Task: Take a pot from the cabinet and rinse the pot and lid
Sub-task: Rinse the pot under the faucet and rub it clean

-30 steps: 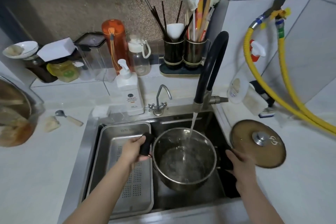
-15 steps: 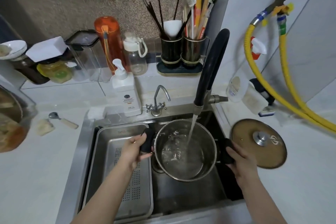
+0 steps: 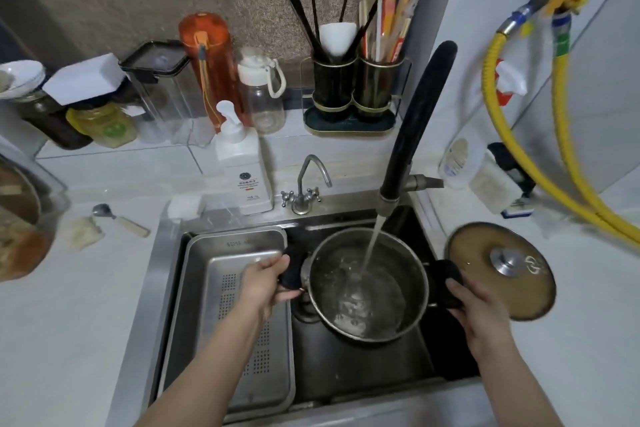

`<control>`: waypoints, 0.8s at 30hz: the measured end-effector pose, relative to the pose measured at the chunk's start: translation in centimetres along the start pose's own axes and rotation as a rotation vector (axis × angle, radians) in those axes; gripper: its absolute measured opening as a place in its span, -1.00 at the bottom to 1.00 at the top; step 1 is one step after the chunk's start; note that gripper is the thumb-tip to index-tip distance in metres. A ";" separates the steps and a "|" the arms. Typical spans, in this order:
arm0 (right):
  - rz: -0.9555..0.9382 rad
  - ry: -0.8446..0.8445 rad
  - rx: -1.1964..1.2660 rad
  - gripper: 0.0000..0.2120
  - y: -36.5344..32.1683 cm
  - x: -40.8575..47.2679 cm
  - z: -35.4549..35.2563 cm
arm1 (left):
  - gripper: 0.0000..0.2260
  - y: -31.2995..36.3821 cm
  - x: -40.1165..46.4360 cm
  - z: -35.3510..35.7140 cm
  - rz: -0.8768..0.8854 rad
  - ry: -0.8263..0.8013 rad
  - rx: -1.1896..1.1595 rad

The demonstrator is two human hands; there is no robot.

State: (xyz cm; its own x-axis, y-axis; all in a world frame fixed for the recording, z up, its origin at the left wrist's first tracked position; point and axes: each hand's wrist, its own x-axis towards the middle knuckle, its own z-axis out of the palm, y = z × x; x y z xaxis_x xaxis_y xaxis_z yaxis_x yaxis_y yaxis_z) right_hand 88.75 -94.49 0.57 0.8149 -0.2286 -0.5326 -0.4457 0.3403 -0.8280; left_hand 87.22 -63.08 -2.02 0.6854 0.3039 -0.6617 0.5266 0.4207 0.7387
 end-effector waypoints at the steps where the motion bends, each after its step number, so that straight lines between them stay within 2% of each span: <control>1: 0.015 0.004 -0.007 -0.63 0.4 -0.3 -0.3 | -0.90 -0.3 -0.1 -0.3 -0.001 0.002 0.011; 8: 0.079 -0.026 -0.009 -0.57 1.4 0.4 2.2 | -0.94 1.2 0.2 -2.3 0.063 0.137 0.013; 16: 0.025 0.084 -0.034 -0.70 0.9 1.0 -1.7 | -0.91 0.0 -0.3 0.4 0.005 0.031 0.076; 21: 0.100 0.000 -0.047 -0.65 1.9 0.7 0.3 | -0.91 1.1 -0.4 -1.6 0.054 0.115 0.083; 24: 0.076 -0.009 -0.027 -0.62 0.9 1.4 1.3 | -0.89 2.1 -0.1 -1.0 0.097 0.121 0.034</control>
State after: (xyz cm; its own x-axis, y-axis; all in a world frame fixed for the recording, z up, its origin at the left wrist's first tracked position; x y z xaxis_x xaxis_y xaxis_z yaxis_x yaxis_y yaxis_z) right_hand 89.97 -93.29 -0.67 0.7818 -0.1947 -0.5923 -0.5159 0.3315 -0.7899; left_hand 87.73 -61.36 -0.55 0.6692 0.4438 -0.5960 0.4789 0.3557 0.8026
